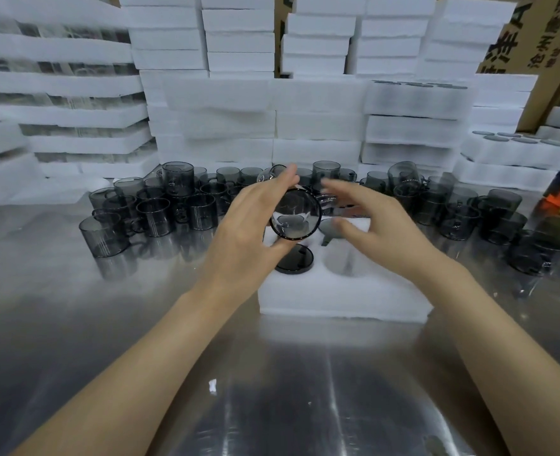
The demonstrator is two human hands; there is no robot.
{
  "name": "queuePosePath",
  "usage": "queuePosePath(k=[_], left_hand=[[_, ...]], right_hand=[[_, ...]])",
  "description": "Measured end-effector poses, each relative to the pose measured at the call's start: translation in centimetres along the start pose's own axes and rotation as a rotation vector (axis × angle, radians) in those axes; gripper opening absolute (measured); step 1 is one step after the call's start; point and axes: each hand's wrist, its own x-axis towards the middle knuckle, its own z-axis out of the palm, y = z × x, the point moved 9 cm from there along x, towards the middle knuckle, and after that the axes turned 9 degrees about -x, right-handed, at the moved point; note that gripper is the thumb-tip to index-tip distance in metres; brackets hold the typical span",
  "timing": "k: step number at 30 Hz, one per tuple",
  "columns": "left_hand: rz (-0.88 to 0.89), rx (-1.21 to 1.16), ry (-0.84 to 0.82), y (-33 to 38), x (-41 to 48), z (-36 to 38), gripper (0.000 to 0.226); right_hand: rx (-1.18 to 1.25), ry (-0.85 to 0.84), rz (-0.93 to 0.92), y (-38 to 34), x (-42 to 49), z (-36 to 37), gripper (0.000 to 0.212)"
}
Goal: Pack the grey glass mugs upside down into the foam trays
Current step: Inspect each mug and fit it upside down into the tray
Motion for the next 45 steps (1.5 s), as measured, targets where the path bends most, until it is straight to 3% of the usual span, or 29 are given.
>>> queuePosePath(k=[3, 7, 10, 12, 16, 23, 30, 34, 40, 45], left_hand=[[-0.085, -0.076, 0.005, 0.0, 0.0, -0.1, 0.069], [0.0, -0.003, -0.046, 0.6, 0.0, 0.2, 0.034], [-0.079, -0.075, -0.051, 0.1, 0.0, 0.5, 0.05], [-0.144, -0.13, -0.041, -0.3, 0.0, 0.6, 0.073], [-0.378, -0.233, -0.093, -2.1, -0.5, 1.4, 0.105], [-0.554, -0.269, -0.087, -3.7, -1.2, 1.6, 0.106], [-0.624, -0.271, -0.075, -4.6, -1.6, 1.7, 0.089], [-0.538, -0.149, -0.077, -4.0, -1.3, 1.1, 0.078], [-0.107, 0.194, -0.075, 0.6, 0.4, 0.0, 0.04], [-0.063, 0.461, -0.205, 1.2, 0.5, 1.0, 0.023]], right_hand=[[0.137, -0.005, -0.122, -2.7, -0.4, 0.9, 0.082], [0.143, 0.055, -0.212, -4.0, -0.6, 0.9, 0.075], [0.154, 0.07, -0.221, -4.1, -0.7, 0.9, 0.073], [0.136, 0.081, -0.257, -4.4, -0.8, 0.9, 0.071], [0.07, 0.143, -0.302, -4.7, -0.7, 0.4, 0.061], [0.091, 0.145, -0.306, -4.8, -0.7, 0.4, 0.053], [0.082, 0.171, -0.276, -4.6, -0.7, 0.2, 0.054], [0.097, 0.182, -0.224, -4.3, -0.6, 0.1, 0.056], [0.125, 0.182, -0.145, -3.8, -0.5, 0.0, 0.058], [0.118, 0.167, -0.132, -4.1, -0.6, 0.2, 0.057]])
